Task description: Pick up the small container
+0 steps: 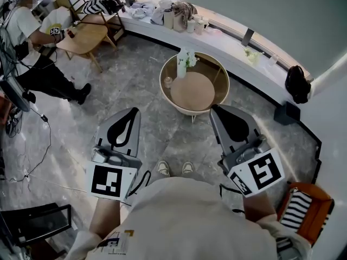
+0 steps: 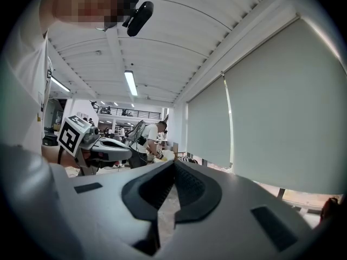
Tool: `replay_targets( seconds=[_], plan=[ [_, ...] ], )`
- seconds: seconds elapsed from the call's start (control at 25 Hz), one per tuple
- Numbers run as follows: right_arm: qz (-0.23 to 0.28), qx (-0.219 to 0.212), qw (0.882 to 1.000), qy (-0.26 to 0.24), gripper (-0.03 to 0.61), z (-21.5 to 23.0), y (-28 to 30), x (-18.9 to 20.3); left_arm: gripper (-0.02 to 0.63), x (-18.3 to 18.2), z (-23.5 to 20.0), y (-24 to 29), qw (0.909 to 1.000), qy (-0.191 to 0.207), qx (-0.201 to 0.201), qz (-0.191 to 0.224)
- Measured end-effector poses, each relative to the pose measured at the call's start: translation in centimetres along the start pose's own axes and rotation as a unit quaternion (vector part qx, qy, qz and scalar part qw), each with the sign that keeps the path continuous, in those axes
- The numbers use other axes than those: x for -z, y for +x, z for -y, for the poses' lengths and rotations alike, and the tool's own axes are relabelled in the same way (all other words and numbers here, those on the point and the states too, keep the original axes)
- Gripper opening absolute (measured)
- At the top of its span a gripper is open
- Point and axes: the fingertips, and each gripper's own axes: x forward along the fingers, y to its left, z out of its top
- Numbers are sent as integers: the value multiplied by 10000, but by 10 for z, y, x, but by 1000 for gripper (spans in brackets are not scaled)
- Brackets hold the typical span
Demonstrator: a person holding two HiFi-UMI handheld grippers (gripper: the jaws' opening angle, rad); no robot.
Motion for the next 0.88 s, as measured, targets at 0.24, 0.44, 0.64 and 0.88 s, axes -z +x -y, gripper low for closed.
replay_targets(
  seconds=[0.24, 0.44, 0.64, 0.88],
  plan=[
    [-18, -125, 9999, 44, 6, 17, -7, 8, 8, 2, 18, 12, 9999, 24, -90, -106],
    [-45, -282, 9996, 37, 6, 34, -11, 15, 8, 1, 31, 25, 9996, 11, -226, -161],
    [-9, -467, 9989, 2, 6, 50, -14, 20, 8, -1, 47, 39, 9993, 40, -316, -208],
    [0, -644, 9977, 209, 6, 66, -13, 32, 8, 5, 59, 50, 9985, 45, -420, -354]
  ],
)
